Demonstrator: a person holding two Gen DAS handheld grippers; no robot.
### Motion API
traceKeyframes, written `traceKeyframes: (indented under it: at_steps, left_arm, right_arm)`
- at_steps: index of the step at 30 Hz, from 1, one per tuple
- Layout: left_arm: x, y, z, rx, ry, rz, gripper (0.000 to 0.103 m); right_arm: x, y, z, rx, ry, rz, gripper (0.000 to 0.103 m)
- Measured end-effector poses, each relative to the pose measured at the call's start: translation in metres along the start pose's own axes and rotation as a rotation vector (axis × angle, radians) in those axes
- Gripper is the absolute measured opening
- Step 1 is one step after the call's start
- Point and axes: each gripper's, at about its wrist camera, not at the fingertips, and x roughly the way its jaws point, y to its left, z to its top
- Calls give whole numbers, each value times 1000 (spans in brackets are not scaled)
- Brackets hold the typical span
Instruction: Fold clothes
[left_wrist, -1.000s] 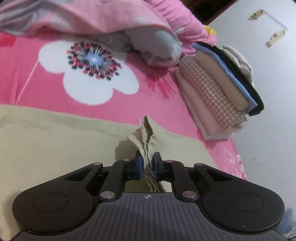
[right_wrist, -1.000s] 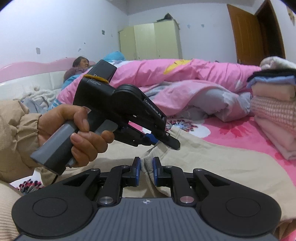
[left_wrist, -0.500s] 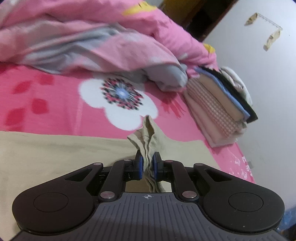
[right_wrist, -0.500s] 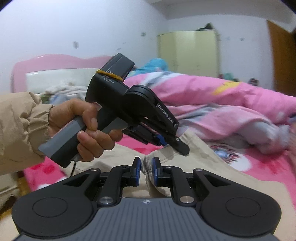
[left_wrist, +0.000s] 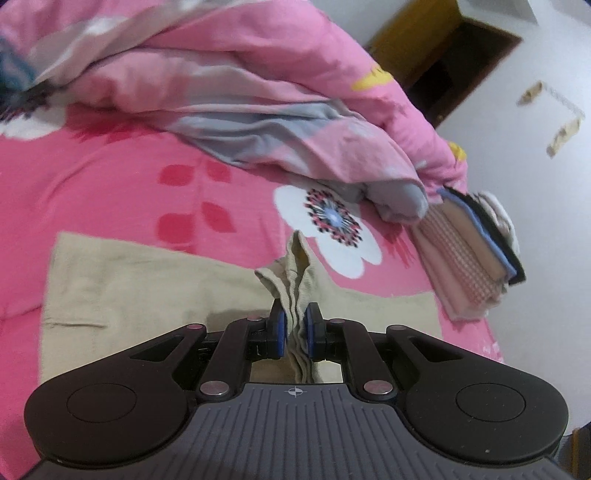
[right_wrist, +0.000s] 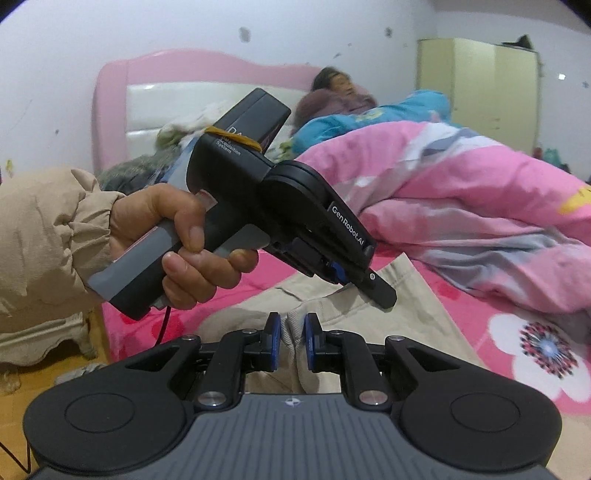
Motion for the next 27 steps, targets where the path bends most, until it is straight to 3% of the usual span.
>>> traceKeyframes:
  at_steps: [9,16,21,27]
  left_arm:
    - [-17,55,3,-78,-38,-24,9]
    - [-35,92,9,-129,-95,-30,1]
    - [-33,120,4,-236,-31,-106,3]
    - [-27,124,-1,-256,27,-150,9]
  right_arm:
    - [46,25,17,-64,57,48,14]
    - [75,31,22,-69,93,63,13]
    - [84,29,19,-37,102,70,12]
    - [83,35,10,-55,100,56,12]
